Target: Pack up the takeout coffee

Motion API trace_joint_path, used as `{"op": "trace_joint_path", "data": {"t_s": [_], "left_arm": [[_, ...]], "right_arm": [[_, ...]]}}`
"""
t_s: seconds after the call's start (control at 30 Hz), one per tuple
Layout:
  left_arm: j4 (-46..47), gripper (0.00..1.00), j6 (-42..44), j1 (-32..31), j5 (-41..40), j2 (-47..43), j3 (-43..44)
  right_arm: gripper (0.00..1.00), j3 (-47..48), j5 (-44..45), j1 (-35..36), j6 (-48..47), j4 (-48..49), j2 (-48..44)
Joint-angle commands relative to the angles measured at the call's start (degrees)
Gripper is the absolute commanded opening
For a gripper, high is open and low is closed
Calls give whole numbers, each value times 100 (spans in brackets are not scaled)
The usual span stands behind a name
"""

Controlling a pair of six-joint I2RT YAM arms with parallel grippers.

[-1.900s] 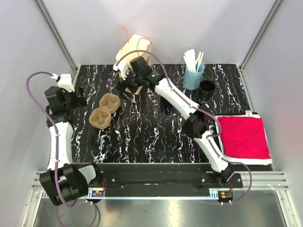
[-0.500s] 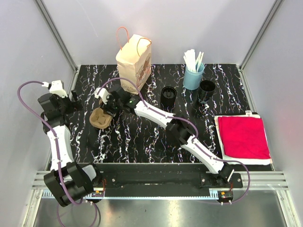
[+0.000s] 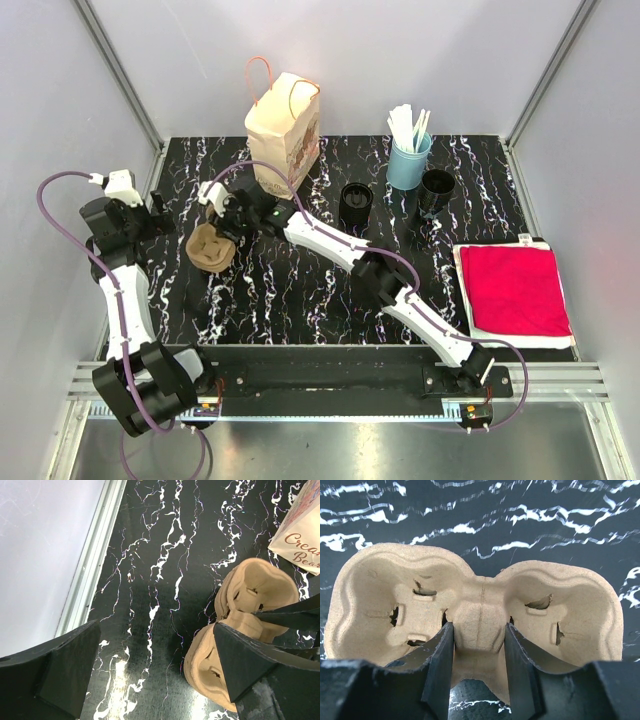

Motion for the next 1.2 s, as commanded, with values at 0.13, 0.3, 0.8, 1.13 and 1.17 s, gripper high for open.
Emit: {"op": "trace_joint_path", "data": {"t_s": [0.13,0.3,0.8,1.13,1.17], "left_arm": [[278,99,-54,47,184,18,-24],[270,99,-54,55,193,27,-15],[165,99,25,47,509,-61,125],[-125,99,394,-339,932,194,590],[-143,99,490,-436,871,281,652]], "right_arm": [[40,526,53,8,-6,199,-307],[38,526,316,8,-138,111,-517],[34,114,273,8,-314,-1372,-1976],[31,-1825,229,-343,-323,-2516,-3760],[31,-2021,238,-457,-340,-2551,-4101]]}}
